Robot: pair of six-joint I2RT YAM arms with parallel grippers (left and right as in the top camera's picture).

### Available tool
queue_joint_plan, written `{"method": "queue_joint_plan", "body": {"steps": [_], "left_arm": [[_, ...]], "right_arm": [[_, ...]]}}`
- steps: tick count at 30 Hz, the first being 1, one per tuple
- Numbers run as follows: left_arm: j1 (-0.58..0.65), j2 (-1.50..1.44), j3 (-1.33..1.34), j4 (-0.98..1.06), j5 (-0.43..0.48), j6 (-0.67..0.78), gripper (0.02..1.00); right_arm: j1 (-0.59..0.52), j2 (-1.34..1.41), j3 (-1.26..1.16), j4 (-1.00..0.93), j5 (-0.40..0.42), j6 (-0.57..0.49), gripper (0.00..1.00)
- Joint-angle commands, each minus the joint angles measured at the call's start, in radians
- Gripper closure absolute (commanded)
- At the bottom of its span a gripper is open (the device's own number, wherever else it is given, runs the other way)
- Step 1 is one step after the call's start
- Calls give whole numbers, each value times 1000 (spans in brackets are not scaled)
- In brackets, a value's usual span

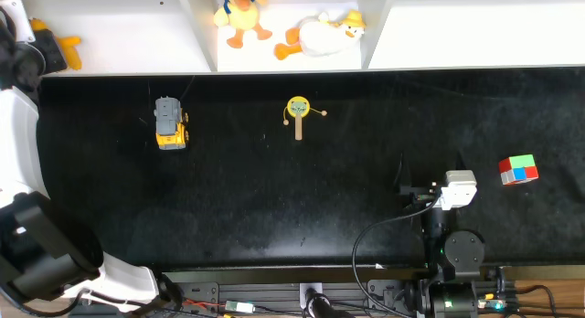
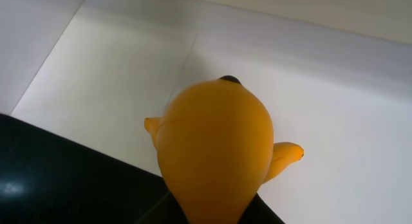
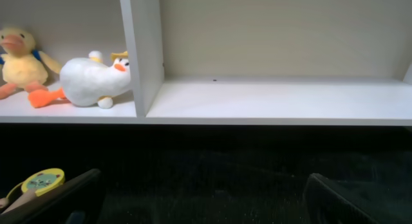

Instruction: Store Toys

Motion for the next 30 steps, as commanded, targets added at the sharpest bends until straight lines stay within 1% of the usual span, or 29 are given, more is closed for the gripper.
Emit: {"method": "queue_joint_plan", "body": {"steps": [1, 9, 15, 19, 30], "left_arm": [[-2, 19, -9, 2, 21, -4, 895], [-2, 34, -9, 21, 23, -5, 888], [-2, 62, -9, 54, 41, -8, 888], [-2, 77, -9, 90, 71, -13, 879], [-2, 81, -9, 88, 72, -27, 869]], "right_arm": [[-5, -8, -14, 3, -7, 0, 7], [-5, -8, -14, 3, -7, 0, 5], [-5, -8, -14, 3, -7, 0, 5], [-5, -8, -14, 3, -7, 0, 5], [-5, -8, -14, 3, -7, 0, 5]]}}
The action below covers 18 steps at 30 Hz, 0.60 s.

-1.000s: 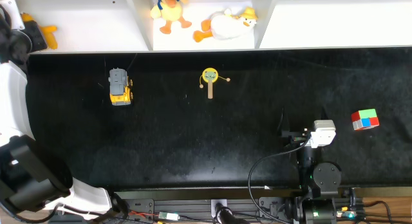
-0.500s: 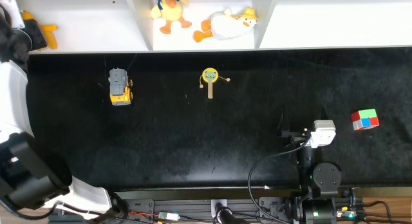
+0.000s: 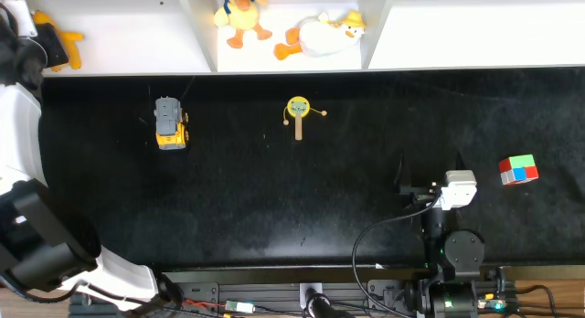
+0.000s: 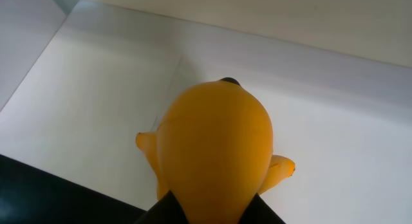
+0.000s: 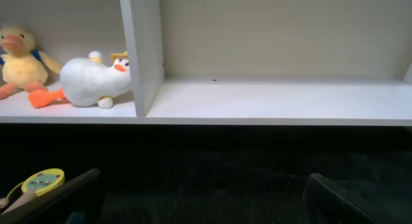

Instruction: Store Toys

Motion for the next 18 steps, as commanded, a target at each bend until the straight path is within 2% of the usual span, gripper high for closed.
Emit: {"method": "queue_joint_plan", "body": {"steps": [1, 9, 10, 11, 13, 18], "left_arm": [[-2, 31, -9, -14, 19, -26, 864], [-2, 31, -9, -13, 18, -25, 652], [-2, 31, -9, -13, 18, -25, 601], [-2, 31, -9, -12, 18, -25, 470], [-2, 31, -9, -8, 18, -25, 292], [-2, 31, -9, -1, 18, -25, 34]], "right_arm": [[-5, -8, -14, 4, -7, 0, 7], [-5, -8, -14, 4, -7, 0, 5], [-5, -8, -14, 4, -7, 0, 7], [-5, -8, -14, 4, -7, 0, 7], [-5, -8, -14, 4, -7, 0, 5], [-5, -8, -14, 4, -7, 0, 7]]}}
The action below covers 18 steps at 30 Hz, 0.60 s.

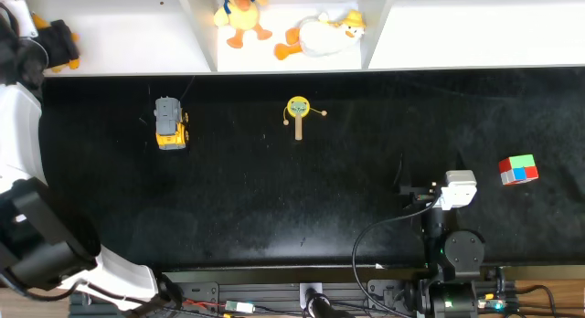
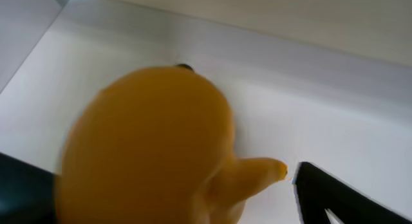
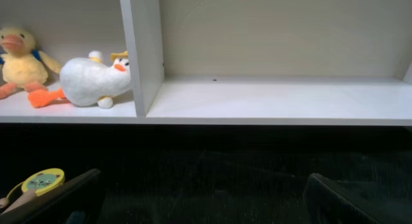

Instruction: Store Toys

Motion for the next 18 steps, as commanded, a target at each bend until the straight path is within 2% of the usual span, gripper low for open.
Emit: {"method": "queue_joint_plan", "body": {"steps": [1, 18], "left_arm": [[-2, 23, -9, 4, 14, -4, 20], [-2, -29, -9, 7, 14, -4, 20]], "right_arm": [[-5, -8, -14, 4, -7, 0, 9], [-5, -8, -14, 4, -7, 0, 7]]}}
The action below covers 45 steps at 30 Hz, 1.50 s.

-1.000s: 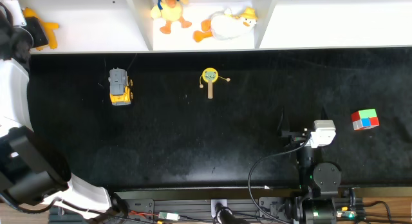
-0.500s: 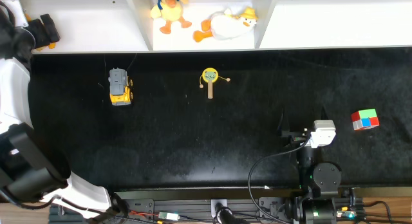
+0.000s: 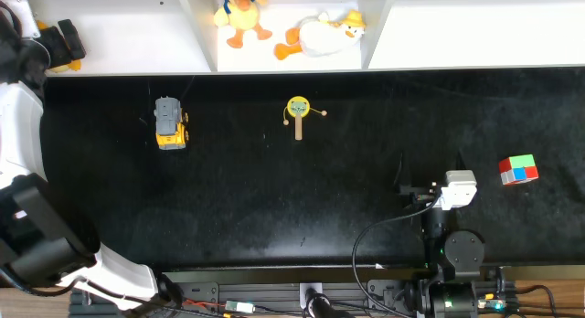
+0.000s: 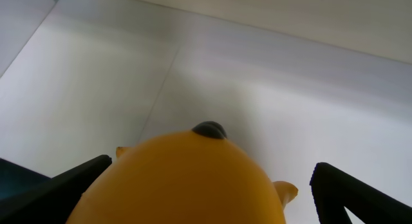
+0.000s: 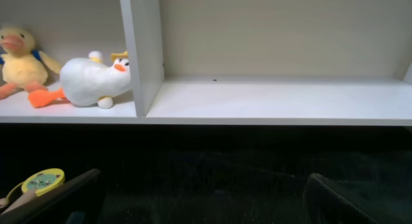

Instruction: Store Toys

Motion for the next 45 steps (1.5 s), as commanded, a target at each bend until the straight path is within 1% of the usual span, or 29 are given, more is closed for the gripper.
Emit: {"method": "queue_joint_plan", "body": {"steps": [1, 11, 17, 28, 33, 36, 39, 41, 44, 45], "left_arm": [[-2, -49, -9, -9, 14, -2, 20], [-2, -119, -9, -95, 13, 1, 20], [-2, -148, -9, -198, -33, 2, 20], [-2, -259, -10, -341, -56, 28, 20], [-2, -340, -26, -470, -77, 27, 20], [-2, -405, -99, -489, -76, 27, 20], [-2, -496, -230, -455, -66, 11, 20], [-2, -573, -339, -405, -32, -12, 20], [-3, -690, -510, -303, 47, -51, 20], [-11, -728, -573, -259, 53, -79, 20]], "right_arm": [[-5, -8, -14, 4, -7, 0, 5], [-5, -8, -14, 4, -7, 0, 5], [-5, -8, -14, 4, -7, 0, 5], [-5, -8, -14, 4, -7, 0, 5], [-5, -8, -14, 4, -7, 0, 5], [-5, -8, -14, 4, -7, 0, 5], [-5, -8, -14, 4, -7, 0, 5], [-5, -8, -14, 4, -7, 0, 5], [-5, -8, -14, 4, -7, 0, 5], [-5, -8, -14, 4, -7, 0, 5]]}}
